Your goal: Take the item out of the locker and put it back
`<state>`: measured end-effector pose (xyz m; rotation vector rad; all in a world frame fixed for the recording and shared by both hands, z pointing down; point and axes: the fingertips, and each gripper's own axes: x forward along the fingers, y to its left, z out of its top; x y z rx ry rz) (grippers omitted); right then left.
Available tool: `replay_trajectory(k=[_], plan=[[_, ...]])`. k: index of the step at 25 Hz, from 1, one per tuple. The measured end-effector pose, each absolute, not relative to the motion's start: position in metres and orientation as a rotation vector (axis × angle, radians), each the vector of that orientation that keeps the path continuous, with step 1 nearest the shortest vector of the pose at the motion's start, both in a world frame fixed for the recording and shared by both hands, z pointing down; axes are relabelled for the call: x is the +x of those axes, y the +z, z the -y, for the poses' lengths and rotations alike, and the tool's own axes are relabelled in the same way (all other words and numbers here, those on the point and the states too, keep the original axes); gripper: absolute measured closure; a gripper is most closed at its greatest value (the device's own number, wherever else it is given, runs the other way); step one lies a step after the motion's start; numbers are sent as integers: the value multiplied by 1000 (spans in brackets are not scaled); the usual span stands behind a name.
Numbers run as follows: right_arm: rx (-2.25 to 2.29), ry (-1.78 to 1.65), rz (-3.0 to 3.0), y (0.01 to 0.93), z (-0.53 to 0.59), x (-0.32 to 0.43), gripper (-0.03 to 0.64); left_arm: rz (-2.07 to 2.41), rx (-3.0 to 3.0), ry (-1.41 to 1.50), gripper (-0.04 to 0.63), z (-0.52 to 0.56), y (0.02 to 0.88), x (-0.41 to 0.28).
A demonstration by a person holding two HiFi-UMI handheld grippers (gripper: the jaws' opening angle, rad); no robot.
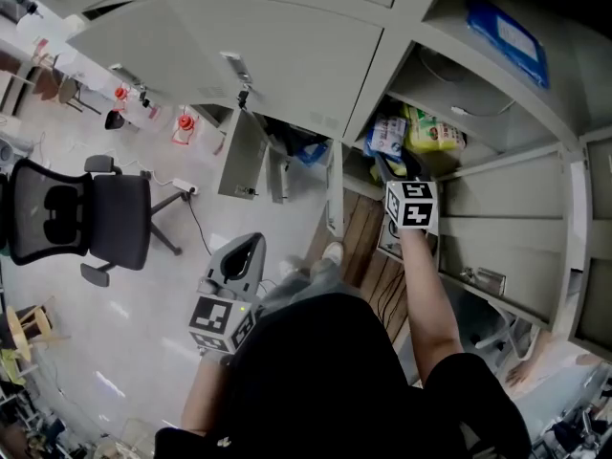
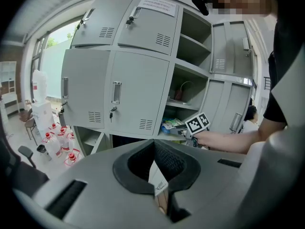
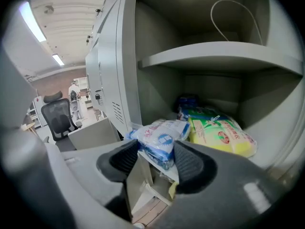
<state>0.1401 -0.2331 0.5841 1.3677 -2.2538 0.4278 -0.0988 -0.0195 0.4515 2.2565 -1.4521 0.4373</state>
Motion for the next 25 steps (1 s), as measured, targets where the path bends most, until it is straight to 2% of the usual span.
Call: replay_trajectory(k=[25], plan=[[1288, 382, 2165, 629, 279, 133, 364, 1543, 2166, 449, 583, 10, 455, -110]])
